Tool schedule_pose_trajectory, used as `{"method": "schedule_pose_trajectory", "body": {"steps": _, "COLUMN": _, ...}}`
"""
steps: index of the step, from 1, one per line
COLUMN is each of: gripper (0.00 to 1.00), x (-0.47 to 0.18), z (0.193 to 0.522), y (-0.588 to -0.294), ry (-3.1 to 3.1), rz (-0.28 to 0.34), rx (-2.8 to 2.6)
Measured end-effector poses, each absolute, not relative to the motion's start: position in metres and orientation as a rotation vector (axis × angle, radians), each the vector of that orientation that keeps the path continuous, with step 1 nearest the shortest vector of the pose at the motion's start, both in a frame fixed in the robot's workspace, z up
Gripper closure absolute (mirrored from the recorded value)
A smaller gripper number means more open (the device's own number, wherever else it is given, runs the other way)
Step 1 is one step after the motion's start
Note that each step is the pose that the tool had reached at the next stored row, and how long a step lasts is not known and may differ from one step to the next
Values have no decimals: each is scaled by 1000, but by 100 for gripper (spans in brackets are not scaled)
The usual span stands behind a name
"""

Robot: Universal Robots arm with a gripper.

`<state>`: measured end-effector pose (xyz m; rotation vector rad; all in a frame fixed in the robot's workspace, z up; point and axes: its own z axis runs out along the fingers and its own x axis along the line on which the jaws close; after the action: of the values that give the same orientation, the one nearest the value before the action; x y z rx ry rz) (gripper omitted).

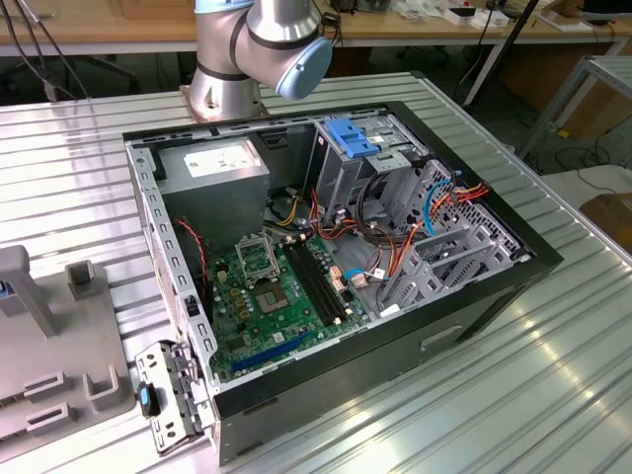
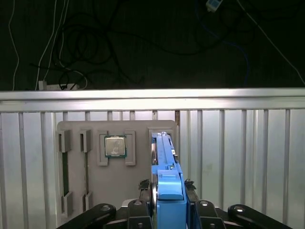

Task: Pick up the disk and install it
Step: 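Pick up the disk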

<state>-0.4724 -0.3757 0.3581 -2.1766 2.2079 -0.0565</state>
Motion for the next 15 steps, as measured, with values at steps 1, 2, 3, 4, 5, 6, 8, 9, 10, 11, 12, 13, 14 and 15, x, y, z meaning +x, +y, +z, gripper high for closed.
{"method": "schedule_pose_trajectory", "body": {"steps": 1, "gripper": 63, "x": -472, "z": 358, "y": -376, "ry": 2208, "rz": -57, "rx": -2176}}
{"method": "schedule_pose_trajectory", "body": {"steps": 2, "gripper": 63, "x": -472, "z": 358, "y": -376, "ry": 2208, "rz": -57, "rx": -2176}}
{"method": "schedule_pose_trajectory", "body": {"steps": 3, "gripper": 63, "x": -472, "z": 358, "y": -376, "ry": 2208, "rz": -57, "rx": -2176}}
{"method": "schedule_pose_trajectory", "body": {"steps": 4, "gripper": 63, "x": -472, "z": 358, "y": -376, "ry": 2208, "rz": -57, "rx": -2176}}
{"method": "schedule_pose_trajectory", "body": {"steps": 5, "gripper": 63, "x": -472, "z": 358, "y": -376, "ry": 2208, "rz": -57, "rx": -2176}}
{"method": "schedule_pose_trajectory", "body": {"steps": 6, "gripper": 63, "x": -472, "z": 358, "y": -376, "ry": 2208, "rz": -57, "rx": -2176}}
{"method": "schedule_pose_trajectory", "body": {"steps": 8, "gripper": 63, "x": -472, "z": 358, "y": -376, "ry": 2208, "rz": -57, "rx": -2176}}
{"method": "schedule_pose_trajectory", "body": {"steps": 9, "gripper": 63, "x": -472, "z": 358, "y": -376, "ry": 2208, "rz": -57, "rx": -2176}}
{"method": "schedule_pose_trajectory", "body": {"steps": 10, "gripper": 63, "x": -472, "z": 358, "y": -376, "ry": 2208, "rz": -57, "rx": -2176}}
{"method": "schedule_pose_trajectory", "body": {"steps": 11, "gripper": 63, "x": -472, "z": 358, "y": -376, "ry": 2208, "rz": -57, "rx": -2176}}
{"method": "schedule_pose_trajectory", "body": {"steps": 12, "gripper": 63, "x": -472, "z": 358, "y": -376, "ry": 2208, "rz": -57, "rx": -2176}}
{"method": "schedule_pose_trajectory", "body": {"steps": 13, "gripper": 63, "x": -472, "z": 358, "y": -376, "ry": 2208, "rz": -59, "rx": -2176}}
{"method": "schedule_pose_trajectory", "body": {"steps": 14, "gripper": 63, "x": -473, "z": 358, "y": -376, "ry": 2207, "rz": -60, "rx": -2176}}
{"method": "schedule_pose_trajectory", "body": {"steps": 15, "gripper": 63, "x": -472, "z": 358, "y": -376, "ry": 2206, "rz": -63, "rx": -2175}}
